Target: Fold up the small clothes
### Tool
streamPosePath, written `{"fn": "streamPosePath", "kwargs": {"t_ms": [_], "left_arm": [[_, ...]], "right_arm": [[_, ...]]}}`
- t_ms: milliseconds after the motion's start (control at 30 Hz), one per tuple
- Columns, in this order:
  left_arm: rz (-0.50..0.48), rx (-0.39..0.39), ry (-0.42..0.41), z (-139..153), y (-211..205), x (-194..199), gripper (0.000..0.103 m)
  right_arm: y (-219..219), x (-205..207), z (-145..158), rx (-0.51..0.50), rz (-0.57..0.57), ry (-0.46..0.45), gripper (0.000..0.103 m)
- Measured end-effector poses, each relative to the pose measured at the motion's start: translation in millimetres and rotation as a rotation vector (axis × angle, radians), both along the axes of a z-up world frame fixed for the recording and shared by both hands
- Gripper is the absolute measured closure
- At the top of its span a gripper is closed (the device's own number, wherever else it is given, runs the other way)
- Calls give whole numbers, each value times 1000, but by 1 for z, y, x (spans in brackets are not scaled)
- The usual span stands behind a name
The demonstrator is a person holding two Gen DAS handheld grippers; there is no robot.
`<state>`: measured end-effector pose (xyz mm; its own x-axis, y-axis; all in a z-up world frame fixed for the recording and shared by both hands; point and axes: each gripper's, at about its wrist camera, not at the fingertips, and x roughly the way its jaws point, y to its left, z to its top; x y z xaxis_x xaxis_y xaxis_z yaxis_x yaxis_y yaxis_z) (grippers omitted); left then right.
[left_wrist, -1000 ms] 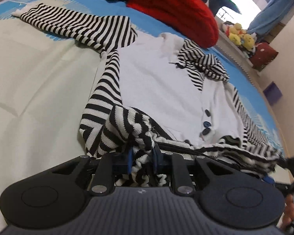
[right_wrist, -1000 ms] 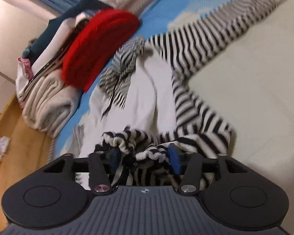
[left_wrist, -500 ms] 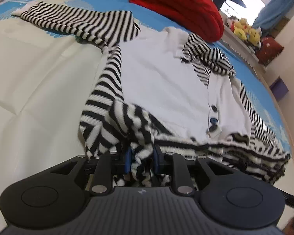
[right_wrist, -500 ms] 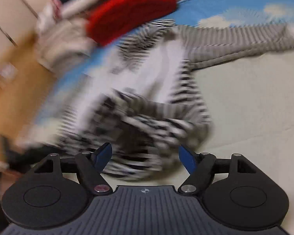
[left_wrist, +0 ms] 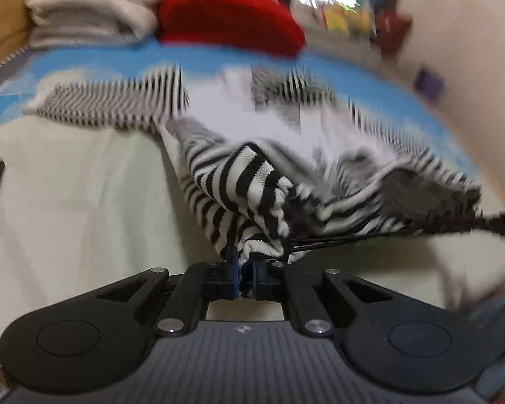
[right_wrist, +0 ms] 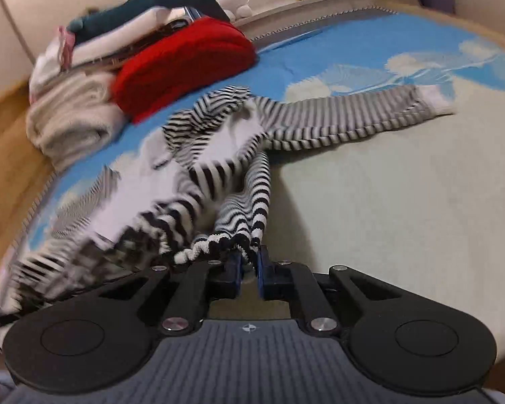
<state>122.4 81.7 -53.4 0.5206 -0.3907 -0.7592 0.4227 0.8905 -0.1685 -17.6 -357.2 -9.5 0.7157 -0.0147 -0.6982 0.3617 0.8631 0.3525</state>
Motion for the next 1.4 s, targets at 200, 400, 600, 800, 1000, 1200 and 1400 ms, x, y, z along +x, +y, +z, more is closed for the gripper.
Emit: {"fn": "streamPosePath", "kwargs": {"t_ms": [200,400,600,800,1000,1200,1400], "left_arm": [[33,135,61,-67,-1,-22,96],[80,43,63,-41,29,-37,37],[118,-164,-11,19,48,-25,18],[133,-90,-91,41,-4,84,18],[181,-24,-182,39,-40,201,18],[71,86,-216,6,-96,305,18],[-51,245,-301,-45,-168,376,18]], "right_arm": [[22,-28,-70,-98,0,249,103],[13,-56,-44,-124,13,272,100],[5,-27,20,-162,75,11,45],[-27,97,49,-220,97,-94,45],[-67,218,60,-185,76,-120,45],[-77,339,22,-305,133,-18,45],[-79,428,-32,-465,142,117,45]]}}
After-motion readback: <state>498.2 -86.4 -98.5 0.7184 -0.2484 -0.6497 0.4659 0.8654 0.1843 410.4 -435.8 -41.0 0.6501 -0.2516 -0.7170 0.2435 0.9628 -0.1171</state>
